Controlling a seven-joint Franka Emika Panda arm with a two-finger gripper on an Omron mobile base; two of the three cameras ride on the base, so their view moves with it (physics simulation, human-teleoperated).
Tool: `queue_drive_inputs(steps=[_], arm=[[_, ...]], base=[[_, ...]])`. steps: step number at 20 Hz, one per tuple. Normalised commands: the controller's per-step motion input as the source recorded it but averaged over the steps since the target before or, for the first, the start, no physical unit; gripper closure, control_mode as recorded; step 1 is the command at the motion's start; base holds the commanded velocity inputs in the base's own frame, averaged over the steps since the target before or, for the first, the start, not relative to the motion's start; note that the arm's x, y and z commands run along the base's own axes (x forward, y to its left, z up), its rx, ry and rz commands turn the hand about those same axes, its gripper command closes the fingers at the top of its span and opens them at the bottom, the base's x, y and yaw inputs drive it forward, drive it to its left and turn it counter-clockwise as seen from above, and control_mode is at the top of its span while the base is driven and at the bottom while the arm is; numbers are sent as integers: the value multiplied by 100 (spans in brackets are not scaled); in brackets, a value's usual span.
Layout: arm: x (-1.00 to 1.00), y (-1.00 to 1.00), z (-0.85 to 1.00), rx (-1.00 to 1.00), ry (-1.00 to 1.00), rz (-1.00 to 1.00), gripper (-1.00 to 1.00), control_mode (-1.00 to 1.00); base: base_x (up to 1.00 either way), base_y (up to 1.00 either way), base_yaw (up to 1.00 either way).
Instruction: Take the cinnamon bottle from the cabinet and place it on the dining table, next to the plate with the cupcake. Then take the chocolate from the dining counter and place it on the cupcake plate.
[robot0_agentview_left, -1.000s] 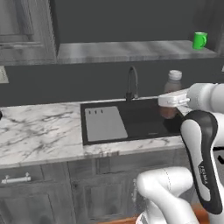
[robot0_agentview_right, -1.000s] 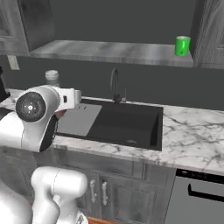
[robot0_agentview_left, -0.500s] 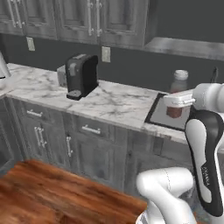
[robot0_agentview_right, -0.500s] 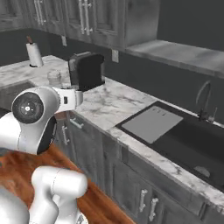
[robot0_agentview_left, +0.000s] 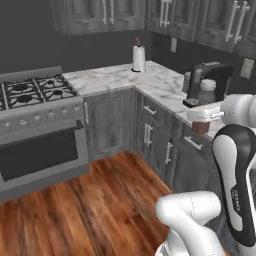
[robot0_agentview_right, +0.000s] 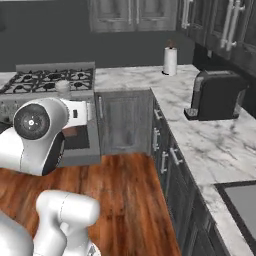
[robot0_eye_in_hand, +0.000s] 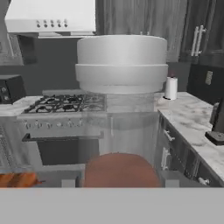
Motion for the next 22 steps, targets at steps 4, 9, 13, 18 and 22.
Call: queue_drive_inputs(steps=[4,9,13,18,22], arm=[[0,0,0,0,0,0,100,100],[0,0,0,0,0,0,100,100],[0,0,0,0,0,0,100,100],[0,0,0,0,0,0,100,100],[0,0,0,0,0,0,100,100]], base=[[0,0,100],[5,0,98],[15,0,92],[32,-7,84],[81,-45,57]])
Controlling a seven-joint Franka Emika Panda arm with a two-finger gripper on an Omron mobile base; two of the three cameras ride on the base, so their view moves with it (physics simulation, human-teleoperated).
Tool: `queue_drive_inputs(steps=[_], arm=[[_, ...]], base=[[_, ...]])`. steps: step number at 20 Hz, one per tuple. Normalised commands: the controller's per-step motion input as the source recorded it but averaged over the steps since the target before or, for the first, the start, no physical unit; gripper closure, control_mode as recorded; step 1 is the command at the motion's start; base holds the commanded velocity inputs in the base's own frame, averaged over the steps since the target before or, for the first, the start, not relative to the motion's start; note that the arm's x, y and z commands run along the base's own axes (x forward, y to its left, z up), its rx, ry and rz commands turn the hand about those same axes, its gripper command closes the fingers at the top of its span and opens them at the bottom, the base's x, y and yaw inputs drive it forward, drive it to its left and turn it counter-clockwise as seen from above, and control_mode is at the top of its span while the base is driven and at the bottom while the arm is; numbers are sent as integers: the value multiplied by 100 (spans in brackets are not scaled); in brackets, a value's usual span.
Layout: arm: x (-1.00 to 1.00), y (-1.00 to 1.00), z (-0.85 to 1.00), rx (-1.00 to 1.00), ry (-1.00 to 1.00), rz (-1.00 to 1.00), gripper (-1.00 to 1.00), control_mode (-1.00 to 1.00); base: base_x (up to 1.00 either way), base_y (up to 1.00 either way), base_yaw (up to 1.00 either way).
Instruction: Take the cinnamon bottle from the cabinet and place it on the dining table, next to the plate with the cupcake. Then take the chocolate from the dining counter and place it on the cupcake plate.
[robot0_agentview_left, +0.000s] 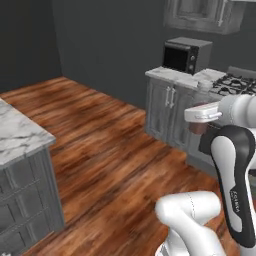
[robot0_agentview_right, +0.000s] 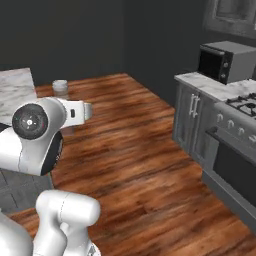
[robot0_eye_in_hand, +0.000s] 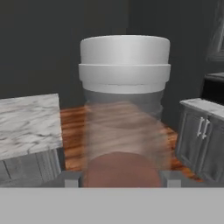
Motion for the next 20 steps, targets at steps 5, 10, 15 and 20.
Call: queue_drive_inputs(steps=[5,10,15,20], arm=[[0,0,0,0,0,0,100,100],[0,0,0,0,0,0,100,100],[0,0,0,0,0,0,100,100],[0,0,0,0,0,0,100,100]], base=[[95,-67,45],[100,-71,35],[100,-50,17],[100,-15,10]])
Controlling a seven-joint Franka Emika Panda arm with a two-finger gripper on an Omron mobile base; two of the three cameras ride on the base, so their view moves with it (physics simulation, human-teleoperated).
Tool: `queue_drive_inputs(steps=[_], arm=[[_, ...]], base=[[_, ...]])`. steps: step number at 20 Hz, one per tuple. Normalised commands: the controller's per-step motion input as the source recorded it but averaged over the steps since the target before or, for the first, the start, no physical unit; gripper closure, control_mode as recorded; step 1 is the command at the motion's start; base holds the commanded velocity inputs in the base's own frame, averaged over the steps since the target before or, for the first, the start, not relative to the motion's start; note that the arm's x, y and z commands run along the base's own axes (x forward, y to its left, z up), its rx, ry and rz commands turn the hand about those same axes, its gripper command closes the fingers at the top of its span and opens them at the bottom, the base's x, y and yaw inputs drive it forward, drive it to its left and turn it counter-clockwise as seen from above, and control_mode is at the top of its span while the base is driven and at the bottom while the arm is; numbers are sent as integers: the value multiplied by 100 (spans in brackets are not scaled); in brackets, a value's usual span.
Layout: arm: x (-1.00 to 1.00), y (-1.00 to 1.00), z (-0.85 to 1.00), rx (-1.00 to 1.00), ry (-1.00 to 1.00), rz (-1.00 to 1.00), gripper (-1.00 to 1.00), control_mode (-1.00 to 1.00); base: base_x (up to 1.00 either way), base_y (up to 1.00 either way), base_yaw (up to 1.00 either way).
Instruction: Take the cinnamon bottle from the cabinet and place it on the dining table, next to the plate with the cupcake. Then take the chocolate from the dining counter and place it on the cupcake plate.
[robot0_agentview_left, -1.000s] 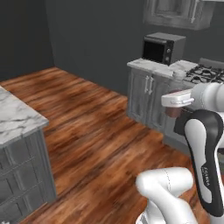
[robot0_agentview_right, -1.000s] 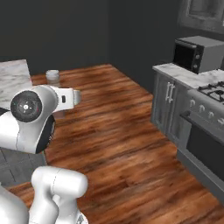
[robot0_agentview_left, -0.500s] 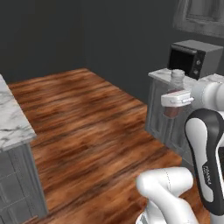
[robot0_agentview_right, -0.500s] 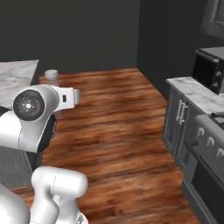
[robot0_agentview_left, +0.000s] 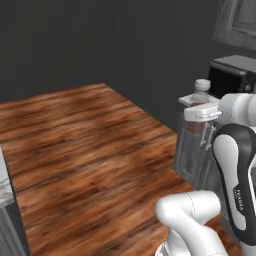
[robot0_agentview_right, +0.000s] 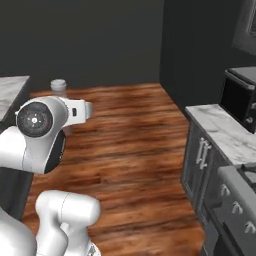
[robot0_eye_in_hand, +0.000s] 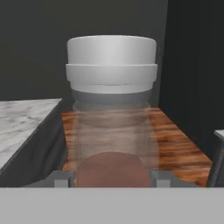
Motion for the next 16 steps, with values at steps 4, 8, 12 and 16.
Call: queue_drive_inputs(steps=[4,8,12,16], arm=[[0,0,0,0,0,0,100,100],[0,0,0,0,0,0,100,100],[0,0,0,0,0,0,100,100],[0,0,0,0,0,0,100,100]], base=[[100,-3,11],[100,-1,15],[100,-4,17],[100,-5,17]])
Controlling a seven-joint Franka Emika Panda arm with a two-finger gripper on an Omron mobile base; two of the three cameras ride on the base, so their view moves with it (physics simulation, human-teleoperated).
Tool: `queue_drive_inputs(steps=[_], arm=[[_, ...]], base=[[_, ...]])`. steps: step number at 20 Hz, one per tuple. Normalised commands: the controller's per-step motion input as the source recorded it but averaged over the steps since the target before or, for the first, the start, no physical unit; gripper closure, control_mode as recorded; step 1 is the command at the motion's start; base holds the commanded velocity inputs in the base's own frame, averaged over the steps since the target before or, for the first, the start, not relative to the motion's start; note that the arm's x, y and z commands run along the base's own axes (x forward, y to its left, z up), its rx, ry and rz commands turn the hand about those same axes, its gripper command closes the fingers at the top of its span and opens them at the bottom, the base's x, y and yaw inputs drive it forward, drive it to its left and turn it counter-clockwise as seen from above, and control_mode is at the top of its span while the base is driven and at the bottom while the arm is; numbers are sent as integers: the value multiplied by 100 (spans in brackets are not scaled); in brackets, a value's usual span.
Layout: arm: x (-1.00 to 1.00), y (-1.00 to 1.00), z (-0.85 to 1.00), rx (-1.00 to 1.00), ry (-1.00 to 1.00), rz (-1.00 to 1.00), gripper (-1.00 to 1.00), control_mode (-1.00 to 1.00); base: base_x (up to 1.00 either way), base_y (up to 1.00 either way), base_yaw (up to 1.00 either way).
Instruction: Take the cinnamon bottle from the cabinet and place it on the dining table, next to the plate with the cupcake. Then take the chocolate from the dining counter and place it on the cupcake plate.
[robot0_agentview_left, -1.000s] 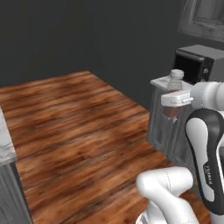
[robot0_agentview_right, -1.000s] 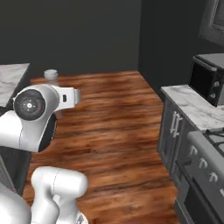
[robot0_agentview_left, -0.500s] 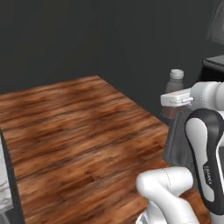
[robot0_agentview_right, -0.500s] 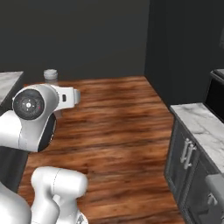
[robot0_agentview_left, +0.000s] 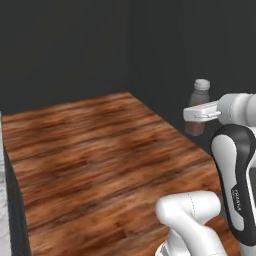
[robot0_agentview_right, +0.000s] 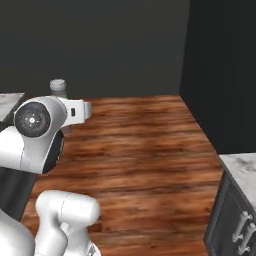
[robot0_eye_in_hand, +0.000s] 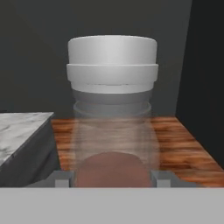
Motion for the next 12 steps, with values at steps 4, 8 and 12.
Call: queue_drive_inputs(steps=[4,8,12], arm=[[0,0,0,0,0,0,100,100],[0,0,0,0,0,0,100,100],[0,0,0,0,0,0,100,100]], base=[[100,-6,17],[100,-6,18],[100,-5,19]])
